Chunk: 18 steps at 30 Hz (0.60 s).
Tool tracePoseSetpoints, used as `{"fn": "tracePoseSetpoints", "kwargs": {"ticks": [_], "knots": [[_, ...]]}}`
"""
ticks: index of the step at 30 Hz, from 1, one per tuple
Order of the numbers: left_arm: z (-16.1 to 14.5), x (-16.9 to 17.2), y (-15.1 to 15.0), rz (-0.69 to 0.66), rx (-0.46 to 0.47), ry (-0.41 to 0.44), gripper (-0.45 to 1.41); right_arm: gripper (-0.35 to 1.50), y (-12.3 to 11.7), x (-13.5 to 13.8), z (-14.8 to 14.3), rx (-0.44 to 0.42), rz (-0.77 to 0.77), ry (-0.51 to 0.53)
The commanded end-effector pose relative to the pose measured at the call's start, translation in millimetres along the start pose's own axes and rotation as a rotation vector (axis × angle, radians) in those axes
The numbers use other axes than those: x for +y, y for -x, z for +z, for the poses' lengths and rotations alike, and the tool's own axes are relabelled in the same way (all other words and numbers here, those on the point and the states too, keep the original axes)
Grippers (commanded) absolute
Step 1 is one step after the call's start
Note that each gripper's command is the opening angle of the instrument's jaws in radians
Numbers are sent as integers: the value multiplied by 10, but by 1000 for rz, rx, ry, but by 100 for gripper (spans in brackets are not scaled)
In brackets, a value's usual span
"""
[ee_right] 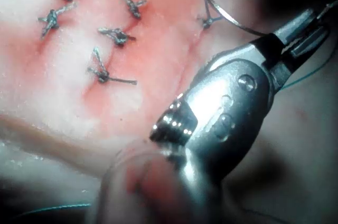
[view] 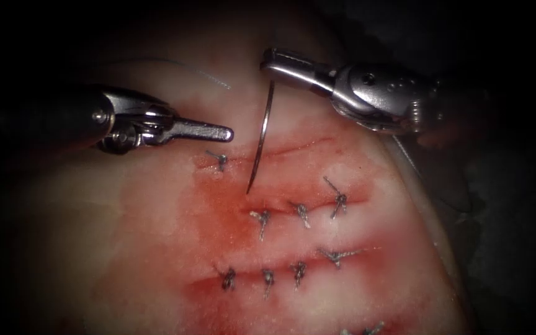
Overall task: Wound Closure
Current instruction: Insert the needle into the skin of the top half of the wound
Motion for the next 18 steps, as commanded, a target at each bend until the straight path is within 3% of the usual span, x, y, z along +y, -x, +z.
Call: {"fn": "tracePoseSetpoints", "kwargs": {"ticks": [1,4,5,7,8,10,12,14,15,18], "knots": [[5,1,9,3,-12,2,118,-35,-12,-12,9,-19,-35,-17],[-3,5,16,144,-17,9,118,-35,-15,-25,7,-117,-150,-114],[-3,7,18,287,-8,17,118,-35,-11,-32,3,-195,-206,-97],[-1,9,20,382,5,33,121,-35,-3,-47,-6,-304,-371,9],[0,8,20,382,9,38,121,-35,-5,-52,-8,-313,-375,41],[2,7,19,410,13,47,89,-35,-9,-67,-13,-370,-376,234],[8,5,16,410,6,53,46,-35,-12,-78,-13,-396,-373,344],[10,3,7,412,4,59,-33,-35,-13,-80,-14,-371,-378,372],[13,2,0,413,2,81,-45,-35,-12,-82,-14,-339,-401,438],[30,-5,-12,469,21,180,-45,-35,-10,-86,-10,-311,-425,555]]}}
